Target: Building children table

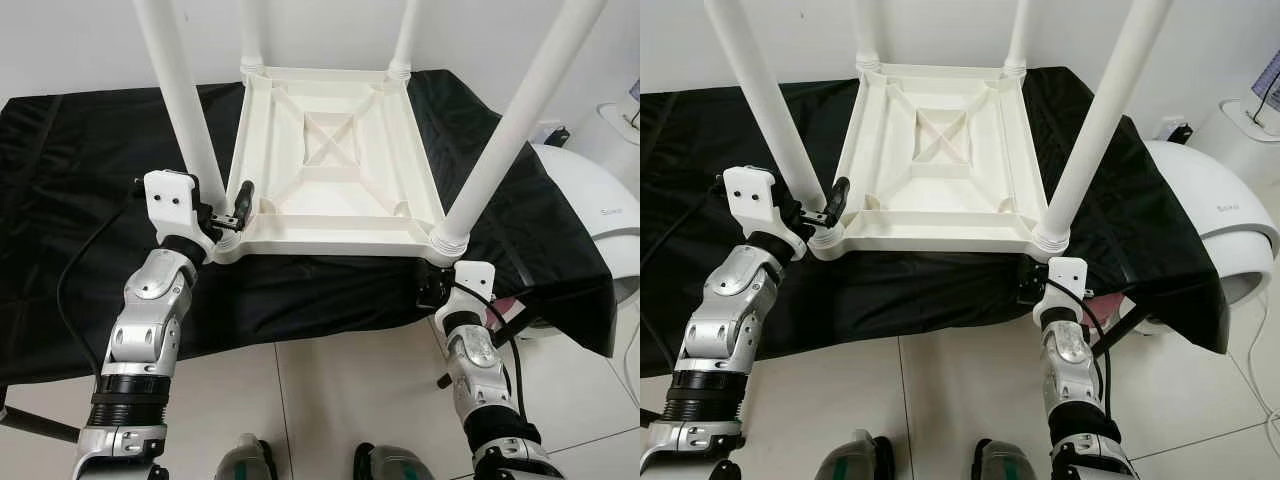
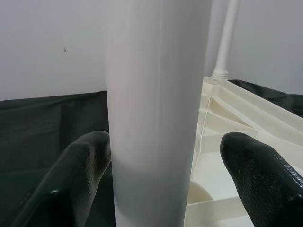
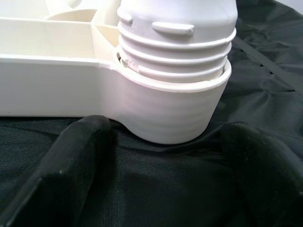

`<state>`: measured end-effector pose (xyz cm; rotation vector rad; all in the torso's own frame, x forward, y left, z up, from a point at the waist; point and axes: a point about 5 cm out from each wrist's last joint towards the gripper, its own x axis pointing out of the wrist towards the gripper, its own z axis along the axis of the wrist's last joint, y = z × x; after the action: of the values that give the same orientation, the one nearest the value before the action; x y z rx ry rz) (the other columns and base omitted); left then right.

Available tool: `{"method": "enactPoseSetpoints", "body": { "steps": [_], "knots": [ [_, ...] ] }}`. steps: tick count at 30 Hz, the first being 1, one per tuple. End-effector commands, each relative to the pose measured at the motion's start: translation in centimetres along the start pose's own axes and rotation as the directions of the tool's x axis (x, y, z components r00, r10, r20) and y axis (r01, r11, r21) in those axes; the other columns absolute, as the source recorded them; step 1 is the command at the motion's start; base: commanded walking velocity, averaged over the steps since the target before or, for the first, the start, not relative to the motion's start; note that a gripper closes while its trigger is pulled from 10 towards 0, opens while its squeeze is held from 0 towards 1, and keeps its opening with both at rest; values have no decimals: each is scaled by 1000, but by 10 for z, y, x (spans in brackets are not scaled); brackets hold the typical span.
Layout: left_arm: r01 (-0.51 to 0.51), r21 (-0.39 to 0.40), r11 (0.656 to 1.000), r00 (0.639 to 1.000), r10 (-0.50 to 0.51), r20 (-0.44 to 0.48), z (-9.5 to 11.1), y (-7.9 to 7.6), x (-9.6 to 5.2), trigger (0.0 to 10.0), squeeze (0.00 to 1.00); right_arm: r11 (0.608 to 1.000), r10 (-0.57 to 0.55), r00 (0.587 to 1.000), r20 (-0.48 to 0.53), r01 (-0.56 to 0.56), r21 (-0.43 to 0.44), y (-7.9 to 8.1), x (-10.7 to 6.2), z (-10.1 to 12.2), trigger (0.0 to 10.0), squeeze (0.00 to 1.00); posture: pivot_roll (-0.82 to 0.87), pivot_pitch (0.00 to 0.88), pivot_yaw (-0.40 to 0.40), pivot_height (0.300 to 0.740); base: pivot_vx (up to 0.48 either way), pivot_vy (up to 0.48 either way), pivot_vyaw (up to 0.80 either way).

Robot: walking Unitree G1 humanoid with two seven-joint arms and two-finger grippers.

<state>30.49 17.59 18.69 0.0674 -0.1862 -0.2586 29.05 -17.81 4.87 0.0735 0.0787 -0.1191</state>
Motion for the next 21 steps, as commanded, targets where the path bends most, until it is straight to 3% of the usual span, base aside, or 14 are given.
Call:
{"method": "enactPoseSetpoints", "body": {
  "steps": [1, 4, 21],
  "knots": [
    [27, -1, 1000, 1000, -27, -8, -3, -4, -1, 10000, 0, 992, 126, 941, 314, -114, -57, 6, 12, 68, 10000, 0, -72, 193, 44, 740, 0, 0, 0],
    [33, -1, 999, 999, -33, -4, -1, -5, 0, 10000, 0, 992, 124, 926, 355, -117, -44, 7, 5, 86, 10000, 0, -80, 190, 42, 740, 0, 0, 0],
    [25, -26, 999, 1000, -25, 8, 1, -5, 1, 10000, 0, 993, 119, 913, 389, -115, -33, 8, -9, 105, 10000, 0, -91, 180, 41, 740, 0, 0, 0]
  ]
}}
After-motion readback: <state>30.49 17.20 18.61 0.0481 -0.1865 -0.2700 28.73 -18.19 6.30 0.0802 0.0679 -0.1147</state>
